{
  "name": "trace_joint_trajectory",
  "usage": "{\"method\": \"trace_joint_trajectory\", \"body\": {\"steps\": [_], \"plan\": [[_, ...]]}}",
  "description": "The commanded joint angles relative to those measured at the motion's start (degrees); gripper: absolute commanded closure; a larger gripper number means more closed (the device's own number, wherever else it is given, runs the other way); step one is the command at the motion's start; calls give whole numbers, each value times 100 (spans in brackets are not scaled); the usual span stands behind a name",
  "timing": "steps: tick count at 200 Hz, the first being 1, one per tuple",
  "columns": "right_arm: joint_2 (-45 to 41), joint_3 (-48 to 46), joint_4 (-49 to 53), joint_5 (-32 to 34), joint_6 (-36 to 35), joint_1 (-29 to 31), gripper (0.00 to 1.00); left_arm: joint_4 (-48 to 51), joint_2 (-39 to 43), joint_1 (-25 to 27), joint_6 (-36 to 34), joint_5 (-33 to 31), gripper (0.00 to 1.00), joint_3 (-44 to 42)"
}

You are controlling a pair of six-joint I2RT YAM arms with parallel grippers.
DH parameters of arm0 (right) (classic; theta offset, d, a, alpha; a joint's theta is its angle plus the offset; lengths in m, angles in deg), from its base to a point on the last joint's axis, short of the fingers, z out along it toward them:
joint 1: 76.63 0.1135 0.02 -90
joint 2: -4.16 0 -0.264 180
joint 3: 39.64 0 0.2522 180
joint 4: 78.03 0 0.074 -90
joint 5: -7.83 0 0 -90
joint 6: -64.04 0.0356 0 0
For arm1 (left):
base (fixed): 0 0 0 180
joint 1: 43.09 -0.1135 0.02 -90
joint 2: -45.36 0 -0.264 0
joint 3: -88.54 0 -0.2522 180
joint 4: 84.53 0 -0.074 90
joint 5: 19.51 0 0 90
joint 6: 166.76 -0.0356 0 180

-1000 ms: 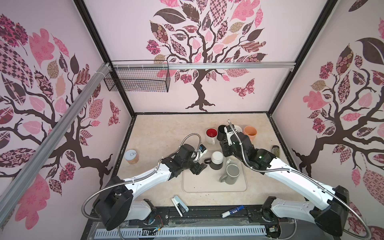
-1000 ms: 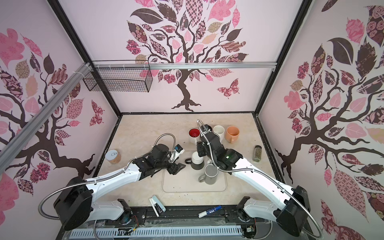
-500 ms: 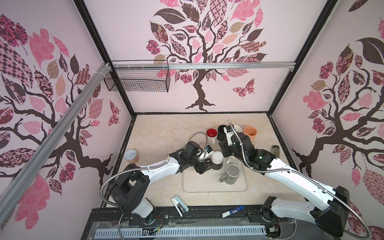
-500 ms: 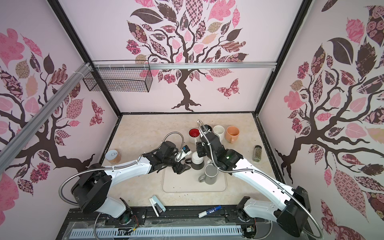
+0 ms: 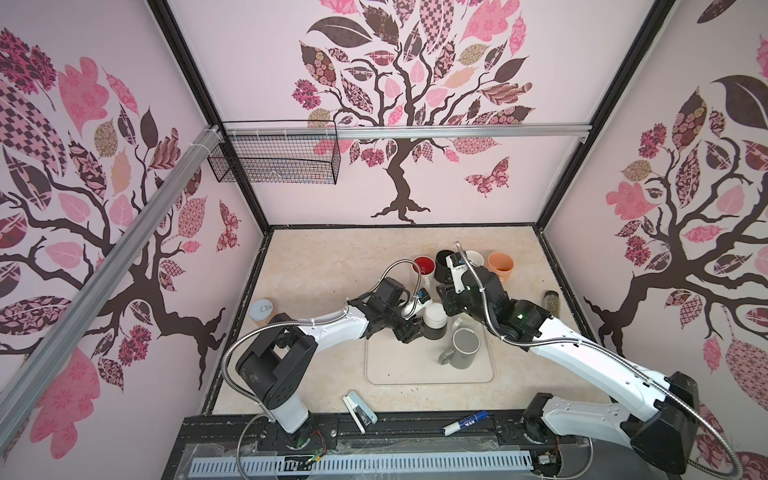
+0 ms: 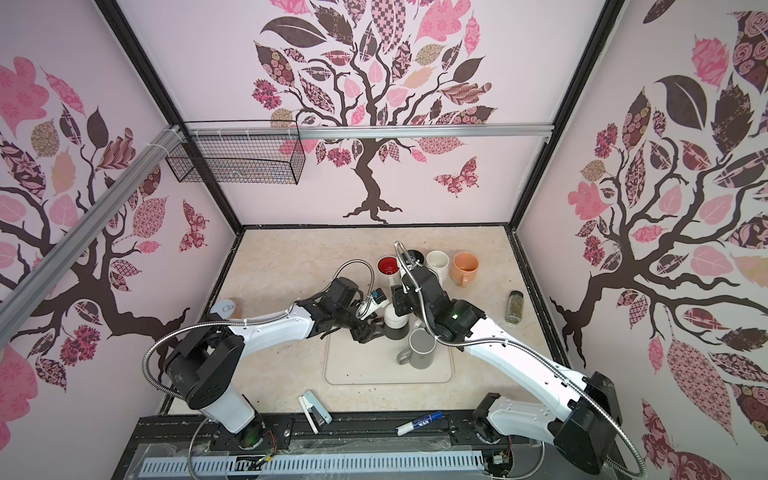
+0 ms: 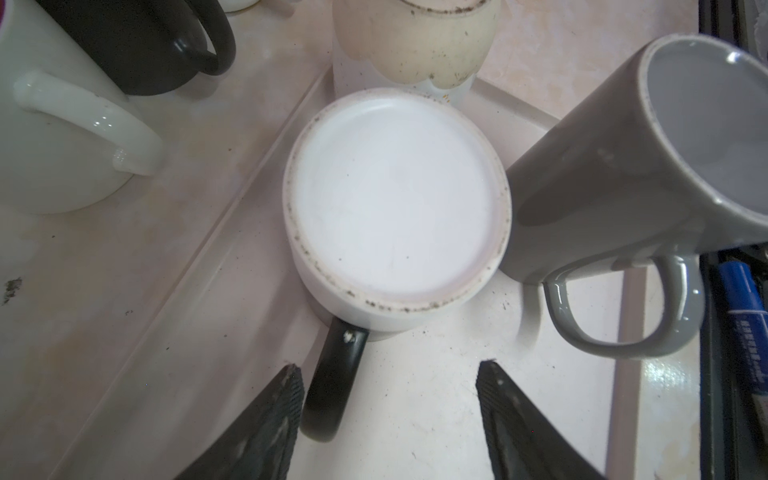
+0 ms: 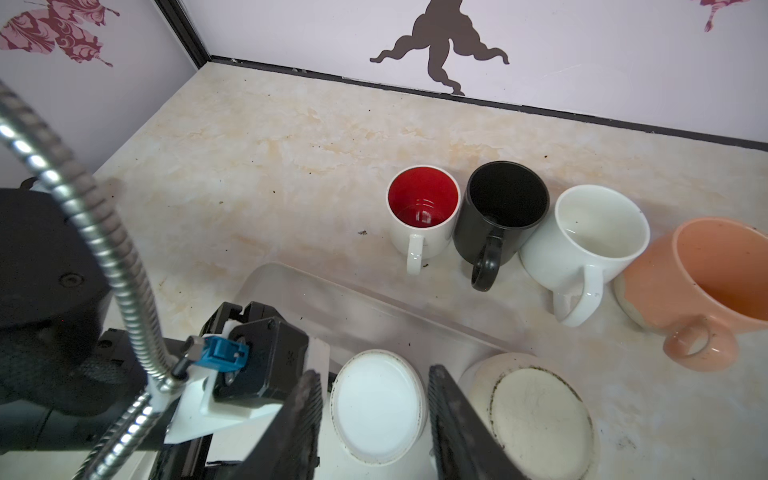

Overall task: Turn the mug right side up
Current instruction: 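Lower the left gripper over the upside-down black mug with white base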

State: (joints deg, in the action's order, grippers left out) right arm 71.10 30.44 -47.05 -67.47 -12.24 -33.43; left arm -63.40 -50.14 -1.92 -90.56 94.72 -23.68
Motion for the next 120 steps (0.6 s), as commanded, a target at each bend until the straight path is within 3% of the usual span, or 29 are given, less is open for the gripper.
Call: {"method": "trace_joint_trajectory", "body": {"steps": [1,75,120], "plan": [[-163,-39,-75,-17,21,-10,54,27,-51,-12,-78,243,32,223],[-186,-77,-86,-20,28,-10,54,197,-33,-18,23,225,45,158],[-146,-94,-148,-39,45,-9,54,202,-122,-14,-33,-203,40,330]]}}
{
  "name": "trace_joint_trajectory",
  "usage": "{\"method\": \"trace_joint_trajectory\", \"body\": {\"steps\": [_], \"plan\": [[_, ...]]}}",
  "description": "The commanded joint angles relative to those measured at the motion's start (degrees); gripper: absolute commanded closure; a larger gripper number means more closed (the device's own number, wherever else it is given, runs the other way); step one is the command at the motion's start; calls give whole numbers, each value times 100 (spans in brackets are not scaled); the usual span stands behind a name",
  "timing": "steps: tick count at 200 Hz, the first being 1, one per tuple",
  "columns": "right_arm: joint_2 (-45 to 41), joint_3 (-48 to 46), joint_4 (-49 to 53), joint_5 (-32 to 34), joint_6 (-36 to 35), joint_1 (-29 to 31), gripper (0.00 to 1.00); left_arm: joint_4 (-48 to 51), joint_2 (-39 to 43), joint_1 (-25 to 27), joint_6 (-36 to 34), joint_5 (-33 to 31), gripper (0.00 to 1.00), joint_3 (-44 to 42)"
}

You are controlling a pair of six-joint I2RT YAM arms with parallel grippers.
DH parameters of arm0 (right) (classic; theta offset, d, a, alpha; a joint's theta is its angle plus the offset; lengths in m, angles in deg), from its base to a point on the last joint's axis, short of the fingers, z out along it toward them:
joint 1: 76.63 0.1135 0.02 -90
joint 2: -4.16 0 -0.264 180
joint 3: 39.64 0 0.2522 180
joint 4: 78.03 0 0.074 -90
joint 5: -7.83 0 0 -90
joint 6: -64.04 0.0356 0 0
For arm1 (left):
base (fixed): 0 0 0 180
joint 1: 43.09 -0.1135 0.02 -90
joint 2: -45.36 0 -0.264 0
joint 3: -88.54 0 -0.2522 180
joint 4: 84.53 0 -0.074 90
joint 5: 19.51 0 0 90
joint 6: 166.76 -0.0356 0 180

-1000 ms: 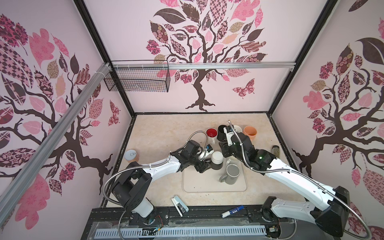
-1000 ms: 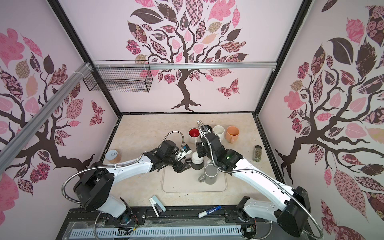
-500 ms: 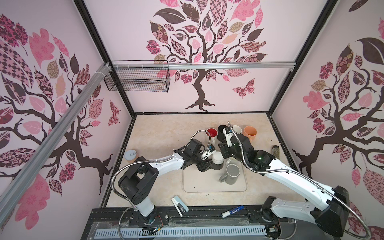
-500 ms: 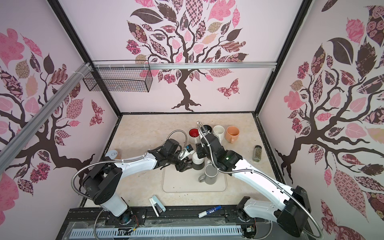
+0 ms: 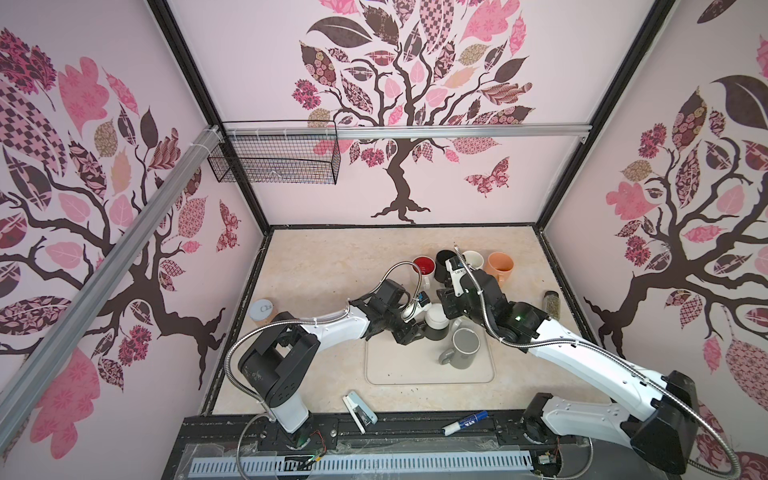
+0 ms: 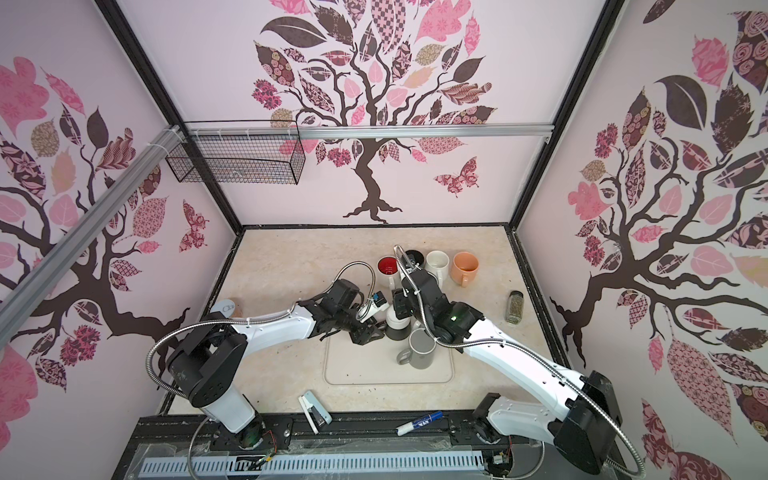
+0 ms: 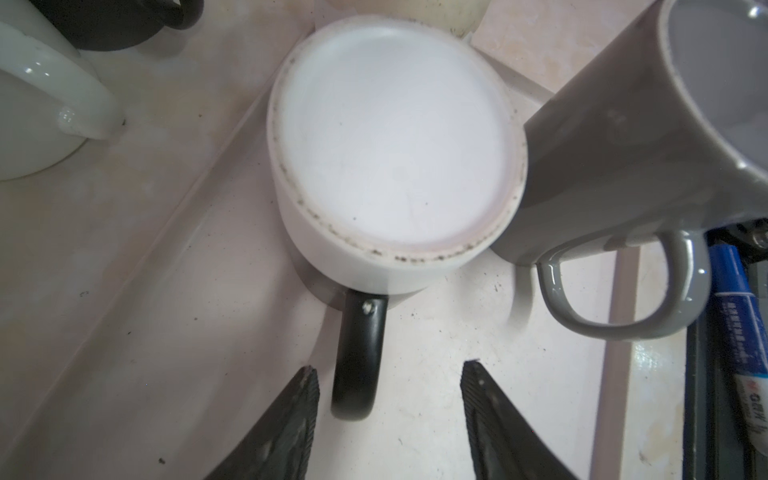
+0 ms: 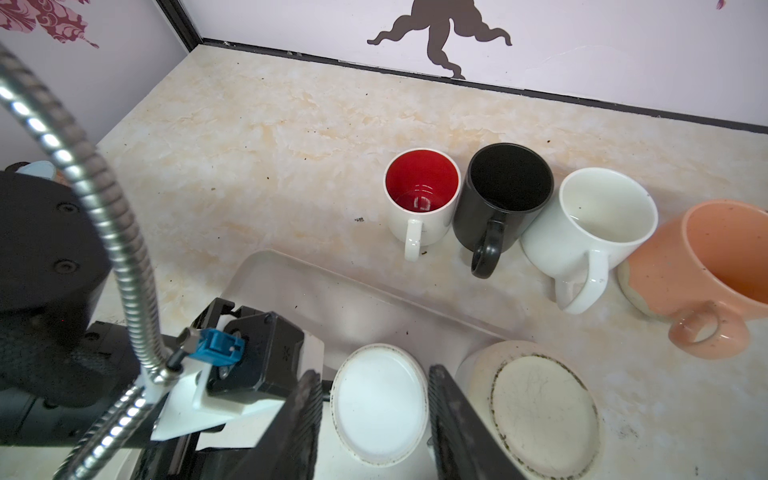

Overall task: Turn the mug right side up
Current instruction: 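Lower the left gripper over the upside-down black mug with white base, then close the left gripper on the upside-down black mug's body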

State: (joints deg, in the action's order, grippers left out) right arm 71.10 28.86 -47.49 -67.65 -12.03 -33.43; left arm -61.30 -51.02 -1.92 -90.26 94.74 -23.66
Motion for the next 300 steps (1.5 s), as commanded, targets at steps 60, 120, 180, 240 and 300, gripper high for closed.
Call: {"method": "trace_joint_trajectory", "body": {"steps": [60,120,180,240,300], "plan": [[-203,2,-151,34,27,-7,55,-37,-348,-18,-147,-106,42,609],[-274,-34,-206,59,29,-11,54,3,-577,-21,-192,125,47,801],[-352,-91,-291,32,4,-10,55,-8,-673,-13,-135,536,54,895],[-330,-129,-315,16,8,-5,54,70,-853,-13,-127,416,59,914],[-357,-139,-353,19,12,-10,54,72,-901,-13,-116,273,66,932]]}}
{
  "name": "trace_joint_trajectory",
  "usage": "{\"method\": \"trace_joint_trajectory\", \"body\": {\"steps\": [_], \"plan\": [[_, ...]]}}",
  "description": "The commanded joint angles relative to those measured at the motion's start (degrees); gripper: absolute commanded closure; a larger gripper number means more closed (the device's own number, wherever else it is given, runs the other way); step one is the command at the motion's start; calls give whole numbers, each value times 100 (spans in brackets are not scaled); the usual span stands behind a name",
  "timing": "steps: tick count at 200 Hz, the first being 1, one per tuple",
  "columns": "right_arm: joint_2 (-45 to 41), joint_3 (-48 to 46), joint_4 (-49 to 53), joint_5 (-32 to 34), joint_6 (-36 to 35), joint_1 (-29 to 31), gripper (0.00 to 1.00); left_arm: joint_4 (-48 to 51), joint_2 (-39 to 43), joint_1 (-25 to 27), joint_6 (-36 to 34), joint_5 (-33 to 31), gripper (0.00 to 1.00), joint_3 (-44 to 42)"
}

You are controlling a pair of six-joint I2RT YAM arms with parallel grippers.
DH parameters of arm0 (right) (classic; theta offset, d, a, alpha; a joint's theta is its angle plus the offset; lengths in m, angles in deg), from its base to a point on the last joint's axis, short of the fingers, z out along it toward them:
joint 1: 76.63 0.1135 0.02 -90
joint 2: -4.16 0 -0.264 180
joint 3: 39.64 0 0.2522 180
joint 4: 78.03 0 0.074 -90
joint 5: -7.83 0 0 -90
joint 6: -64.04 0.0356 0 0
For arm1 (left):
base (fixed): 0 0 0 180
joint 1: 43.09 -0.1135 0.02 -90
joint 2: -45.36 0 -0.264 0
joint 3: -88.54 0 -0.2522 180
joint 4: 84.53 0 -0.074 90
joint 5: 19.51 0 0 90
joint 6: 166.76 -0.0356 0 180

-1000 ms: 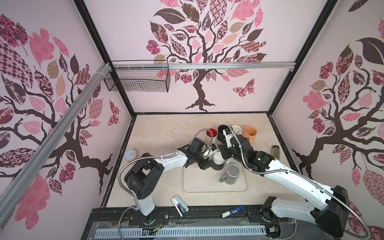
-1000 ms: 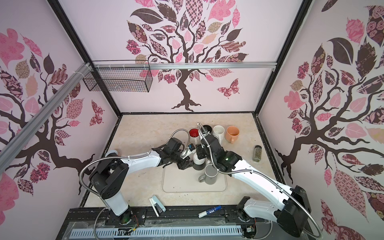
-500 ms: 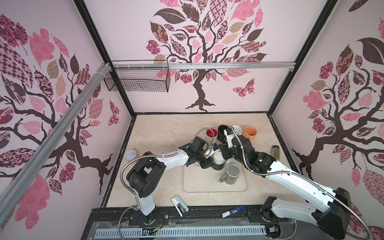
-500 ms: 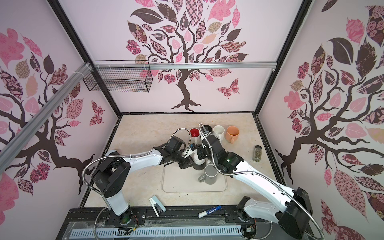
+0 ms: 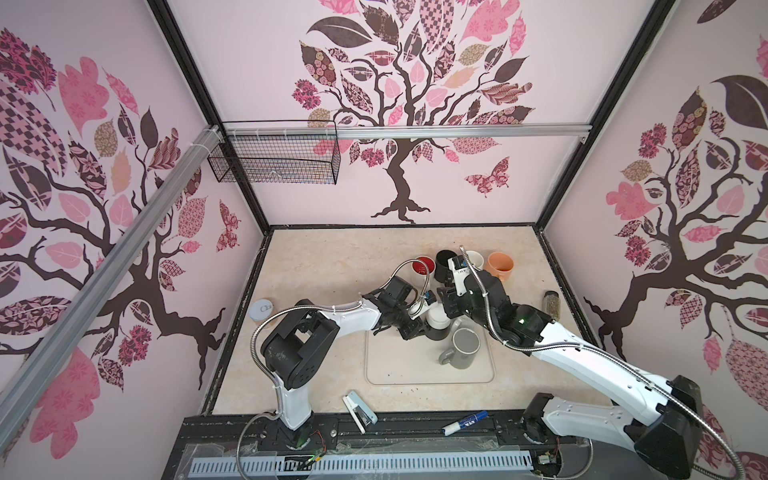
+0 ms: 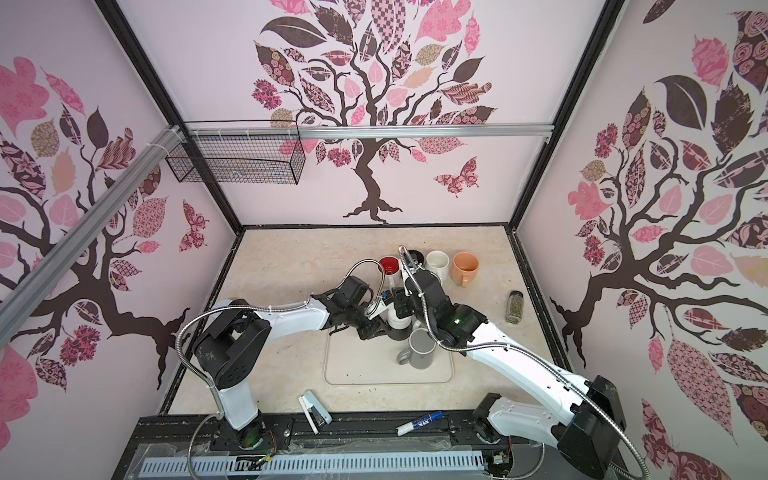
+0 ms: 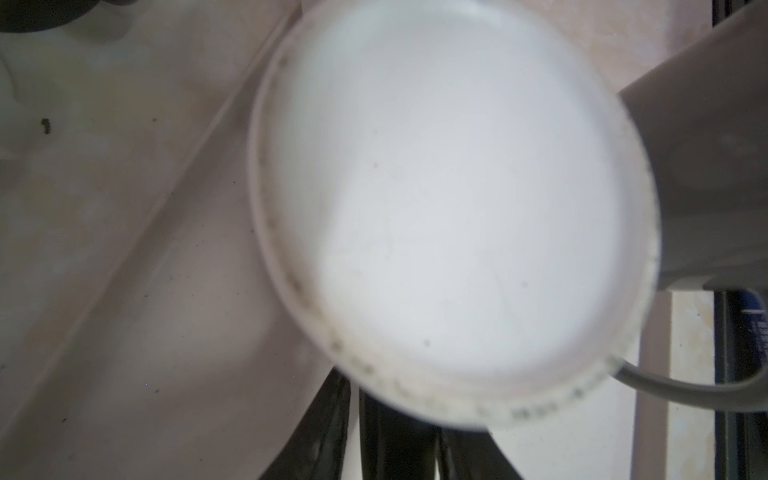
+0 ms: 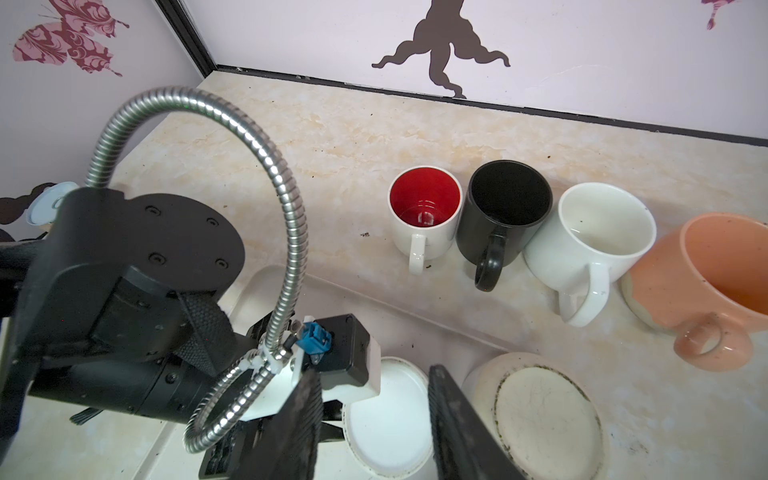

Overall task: Turn the mug right side up
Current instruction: 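Close the left gripper on the upside-down black mug's body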

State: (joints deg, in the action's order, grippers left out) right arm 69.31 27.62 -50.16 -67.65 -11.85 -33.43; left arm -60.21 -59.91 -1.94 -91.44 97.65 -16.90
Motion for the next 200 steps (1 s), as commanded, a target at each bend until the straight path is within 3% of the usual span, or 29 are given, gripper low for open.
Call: {"method": "trace_joint_trajectory", "body": {"steps": [1,121,177,200], "plan": [[-178,-14,-89,17,-5,-12,54,-42,-11,-11,1,-17,66,261],[-169,-41,-152,-20,-5,-11,55,-46,-158,60,114,-117,79,407],[-232,-61,-154,-98,14,-8,55,-90,-6,90,278,-694,100,274],[-300,-93,-173,-123,60,-10,55,-150,309,105,471,-1322,100,74]]}}
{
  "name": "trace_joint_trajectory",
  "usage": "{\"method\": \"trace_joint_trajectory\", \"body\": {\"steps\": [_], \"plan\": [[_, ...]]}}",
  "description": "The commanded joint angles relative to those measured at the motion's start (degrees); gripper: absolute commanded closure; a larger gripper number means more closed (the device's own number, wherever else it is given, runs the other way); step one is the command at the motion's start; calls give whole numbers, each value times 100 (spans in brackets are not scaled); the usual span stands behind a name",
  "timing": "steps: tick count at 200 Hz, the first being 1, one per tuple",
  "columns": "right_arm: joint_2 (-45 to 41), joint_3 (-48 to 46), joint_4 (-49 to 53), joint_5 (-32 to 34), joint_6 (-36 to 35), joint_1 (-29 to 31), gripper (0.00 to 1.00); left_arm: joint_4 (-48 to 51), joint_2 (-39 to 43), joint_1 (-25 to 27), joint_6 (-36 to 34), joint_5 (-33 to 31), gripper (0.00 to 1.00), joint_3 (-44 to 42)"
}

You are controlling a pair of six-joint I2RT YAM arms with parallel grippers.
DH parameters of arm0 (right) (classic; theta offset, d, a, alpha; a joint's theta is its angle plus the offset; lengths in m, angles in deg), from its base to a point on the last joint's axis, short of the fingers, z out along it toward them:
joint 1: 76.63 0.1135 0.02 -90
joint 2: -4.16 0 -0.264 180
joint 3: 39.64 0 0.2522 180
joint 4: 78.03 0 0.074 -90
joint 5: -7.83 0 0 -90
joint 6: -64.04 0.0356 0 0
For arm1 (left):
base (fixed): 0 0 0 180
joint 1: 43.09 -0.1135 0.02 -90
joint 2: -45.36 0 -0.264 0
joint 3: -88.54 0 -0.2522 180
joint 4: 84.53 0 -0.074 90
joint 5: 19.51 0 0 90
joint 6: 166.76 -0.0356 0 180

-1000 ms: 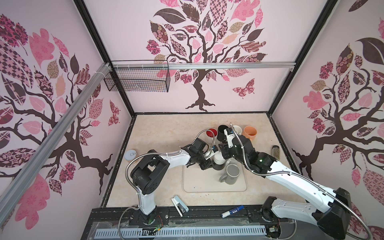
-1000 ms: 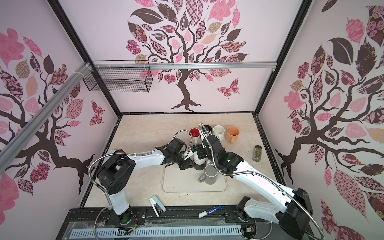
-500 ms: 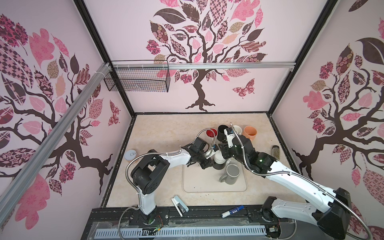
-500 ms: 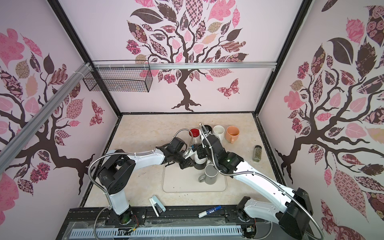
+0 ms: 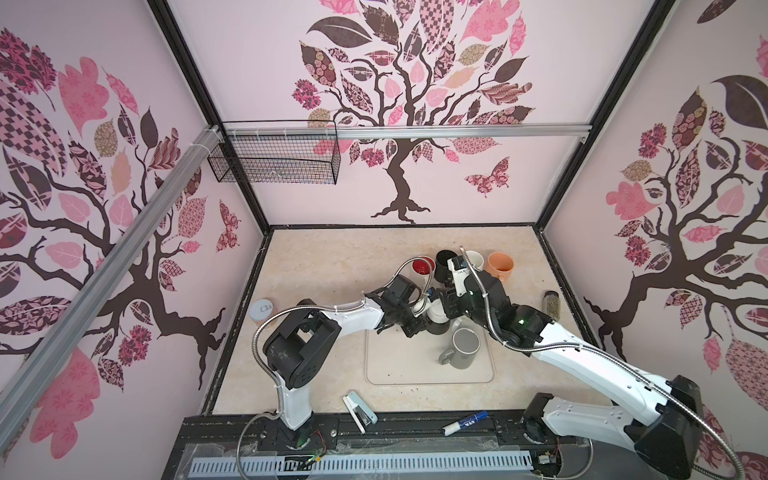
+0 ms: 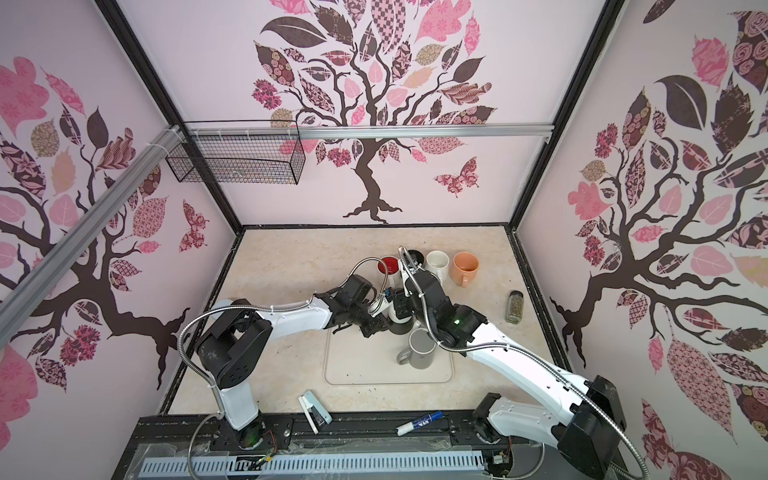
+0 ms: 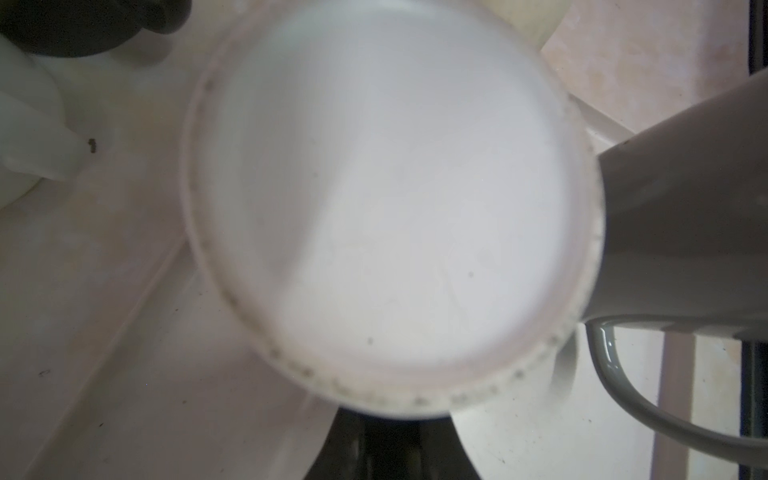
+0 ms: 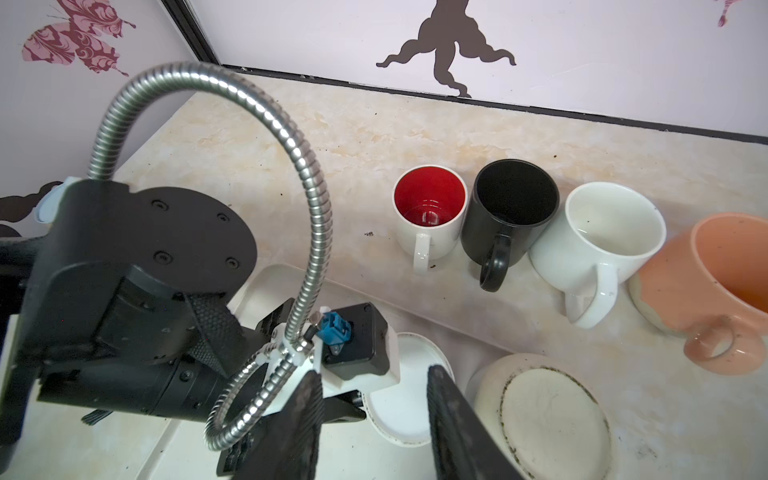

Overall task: Turn the mug right side up
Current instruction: 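Close the left gripper on the upside-down black mug's body, then lift and tilt the black mug with the left gripper while the right gripper approaches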

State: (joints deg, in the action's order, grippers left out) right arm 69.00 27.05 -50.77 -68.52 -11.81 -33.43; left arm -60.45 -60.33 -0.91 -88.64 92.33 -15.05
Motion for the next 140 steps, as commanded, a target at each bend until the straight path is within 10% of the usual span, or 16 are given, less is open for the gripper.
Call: {"method": "trace_joint_trajectory", "body": {"steps": [1,89,140], "plan": [[-274,-41,-111,-37,59,-7,55,-127,366,2,202,-816,100,-121],[-750,-293,-343,-613,472,-5,56,853,2259,185,1583,-3185,100,-630],[-899,-895,-1143,-1197,1006,-11,57,634,3846,135,2496,-3143,100,-819]]}}
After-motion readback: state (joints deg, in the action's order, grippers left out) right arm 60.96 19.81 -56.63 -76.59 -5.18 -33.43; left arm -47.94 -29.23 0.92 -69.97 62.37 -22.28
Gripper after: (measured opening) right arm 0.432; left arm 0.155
